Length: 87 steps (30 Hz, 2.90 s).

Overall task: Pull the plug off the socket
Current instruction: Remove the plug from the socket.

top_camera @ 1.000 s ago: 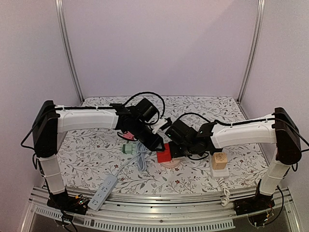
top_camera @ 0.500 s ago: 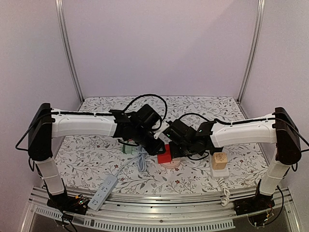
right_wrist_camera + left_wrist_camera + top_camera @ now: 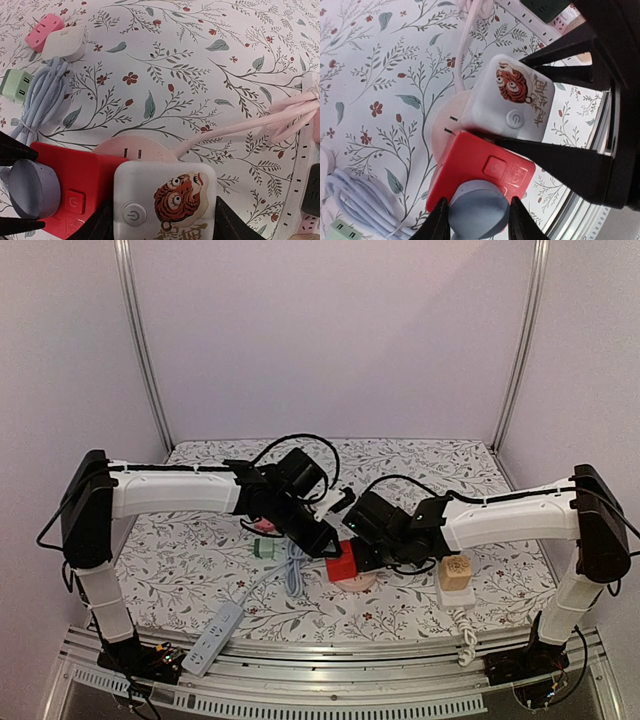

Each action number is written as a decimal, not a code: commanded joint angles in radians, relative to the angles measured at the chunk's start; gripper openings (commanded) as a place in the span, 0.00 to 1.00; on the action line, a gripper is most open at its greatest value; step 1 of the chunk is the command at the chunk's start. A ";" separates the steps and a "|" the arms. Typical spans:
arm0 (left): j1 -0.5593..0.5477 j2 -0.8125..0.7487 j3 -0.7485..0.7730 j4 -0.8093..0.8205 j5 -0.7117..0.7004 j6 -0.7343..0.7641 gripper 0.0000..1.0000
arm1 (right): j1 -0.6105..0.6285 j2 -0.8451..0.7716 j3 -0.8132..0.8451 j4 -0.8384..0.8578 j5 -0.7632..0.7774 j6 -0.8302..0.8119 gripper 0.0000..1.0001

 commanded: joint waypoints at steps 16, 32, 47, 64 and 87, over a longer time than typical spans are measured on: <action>-0.067 0.037 0.013 -0.103 -0.041 0.057 0.20 | -0.055 -0.222 -0.110 -0.004 -0.036 0.166 0.70; -0.065 0.039 0.020 -0.091 0.001 0.039 0.19 | -0.046 -0.180 -0.117 0.060 -0.128 0.135 0.88; -0.063 0.043 0.018 -0.077 0.009 0.031 0.19 | -0.005 -0.083 -0.144 0.090 -0.153 0.170 0.89; -0.063 0.027 0.028 -0.089 0.012 0.035 0.18 | 0.016 -0.061 -0.177 -0.006 -0.035 0.187 0.87; -0.052 0.026 0.029 -0.089 0.032 0.051 0.18 | 0.021 -0.202 -0.127 -0.027 -0.107 0.194 0.93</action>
